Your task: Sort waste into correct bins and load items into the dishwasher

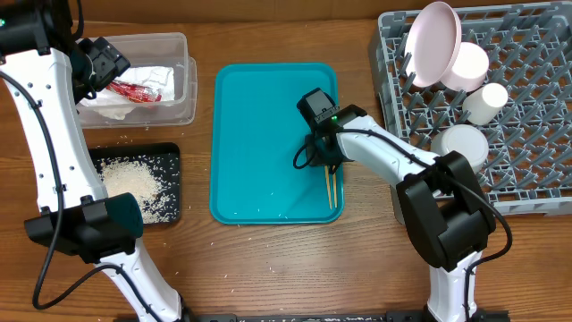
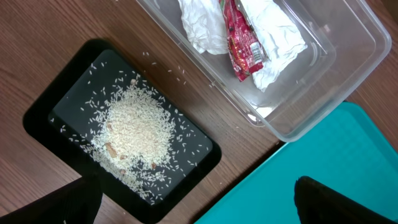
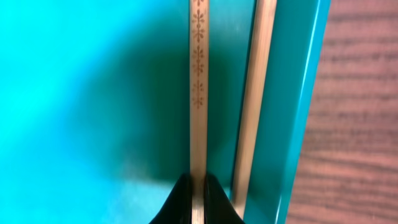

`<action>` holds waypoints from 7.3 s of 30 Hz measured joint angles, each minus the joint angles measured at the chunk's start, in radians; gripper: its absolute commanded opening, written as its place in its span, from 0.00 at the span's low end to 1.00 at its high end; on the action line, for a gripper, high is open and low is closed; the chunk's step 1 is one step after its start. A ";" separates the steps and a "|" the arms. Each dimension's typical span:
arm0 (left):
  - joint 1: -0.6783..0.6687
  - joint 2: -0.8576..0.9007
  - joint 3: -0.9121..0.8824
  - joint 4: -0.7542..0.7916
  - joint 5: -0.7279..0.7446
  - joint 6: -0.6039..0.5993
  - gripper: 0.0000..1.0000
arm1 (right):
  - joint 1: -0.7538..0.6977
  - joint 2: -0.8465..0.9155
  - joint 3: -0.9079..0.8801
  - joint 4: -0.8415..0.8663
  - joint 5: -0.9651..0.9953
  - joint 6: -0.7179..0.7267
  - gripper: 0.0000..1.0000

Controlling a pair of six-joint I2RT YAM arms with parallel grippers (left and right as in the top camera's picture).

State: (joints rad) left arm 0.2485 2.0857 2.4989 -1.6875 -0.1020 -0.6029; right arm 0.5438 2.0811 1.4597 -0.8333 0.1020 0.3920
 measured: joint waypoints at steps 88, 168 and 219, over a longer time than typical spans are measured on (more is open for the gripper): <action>0.000 0.000 0.000 0.000 0.000 0.000 1.00 | -0.088 -0.006 0.007 -0.011 -0.154 -0.108 0.40; 0.000 0.000 0.000 0.000 0.000 0.000 1.00 | -0.555 -0.486 0.547 -0.834 -0.241 -0.262 0.38; 0.000 0.000 0.000 0.000 0.000 0.000 1.00 | -0.555 -1.481 -0.528 -0.197 -0.252 -0.119 1.00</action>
State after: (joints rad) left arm 0.2485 2.0857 2.4989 -1.6871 -0.1024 -0.6029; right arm -0.0109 0.6003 0.9321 -1.0306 -0.1501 0.2726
